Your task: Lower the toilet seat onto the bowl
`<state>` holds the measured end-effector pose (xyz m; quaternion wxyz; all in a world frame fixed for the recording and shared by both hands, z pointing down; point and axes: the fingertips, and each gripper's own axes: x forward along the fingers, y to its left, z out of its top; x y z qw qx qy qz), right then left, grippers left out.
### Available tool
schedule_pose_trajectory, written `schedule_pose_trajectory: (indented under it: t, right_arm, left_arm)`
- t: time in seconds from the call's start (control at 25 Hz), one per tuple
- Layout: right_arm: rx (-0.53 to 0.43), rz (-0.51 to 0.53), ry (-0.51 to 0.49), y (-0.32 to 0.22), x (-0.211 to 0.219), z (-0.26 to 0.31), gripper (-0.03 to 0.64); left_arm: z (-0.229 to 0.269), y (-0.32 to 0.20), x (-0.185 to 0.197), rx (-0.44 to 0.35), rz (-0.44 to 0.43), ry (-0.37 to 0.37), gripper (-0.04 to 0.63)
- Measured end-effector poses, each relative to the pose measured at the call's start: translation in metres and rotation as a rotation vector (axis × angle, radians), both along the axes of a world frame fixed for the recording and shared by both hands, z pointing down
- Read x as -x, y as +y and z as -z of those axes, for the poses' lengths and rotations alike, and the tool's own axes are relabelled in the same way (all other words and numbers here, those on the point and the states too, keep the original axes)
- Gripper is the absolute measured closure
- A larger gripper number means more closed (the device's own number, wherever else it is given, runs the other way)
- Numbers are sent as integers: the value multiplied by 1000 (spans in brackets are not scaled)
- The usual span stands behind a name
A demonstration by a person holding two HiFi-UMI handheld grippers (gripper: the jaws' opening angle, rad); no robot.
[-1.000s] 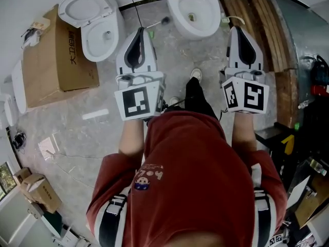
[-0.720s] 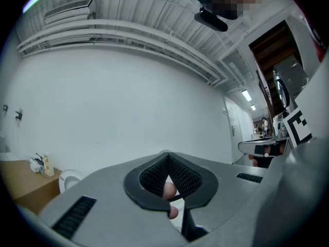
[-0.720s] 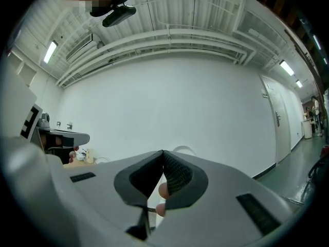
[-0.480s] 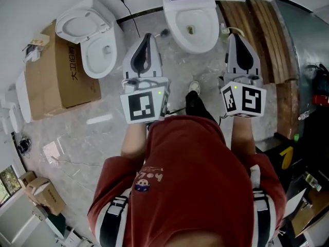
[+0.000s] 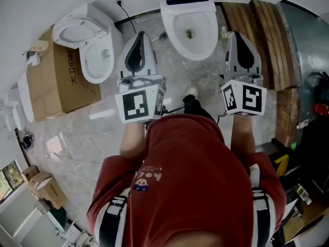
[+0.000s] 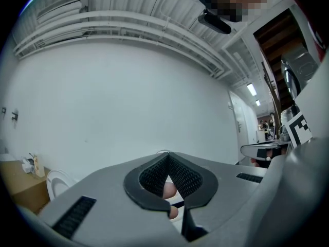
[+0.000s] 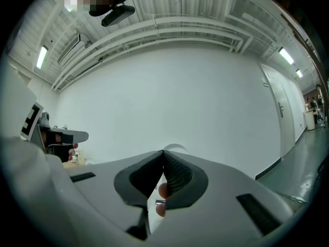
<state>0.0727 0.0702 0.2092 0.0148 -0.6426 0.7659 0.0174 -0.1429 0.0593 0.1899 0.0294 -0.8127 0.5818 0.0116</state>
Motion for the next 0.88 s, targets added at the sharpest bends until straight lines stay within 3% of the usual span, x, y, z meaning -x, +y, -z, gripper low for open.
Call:
schedule_pose_trajectory:
  t: [0.32,0.88]
  right_arm:
    - [21,8,-6,-47,-44,-14,604]
    - [7,13,-13,-76,-76,-13,604]
  left_arm:
    - [-10,-47,-29,36,56,20,586]
    - [-9,-72,-73,10,36,-6,586]
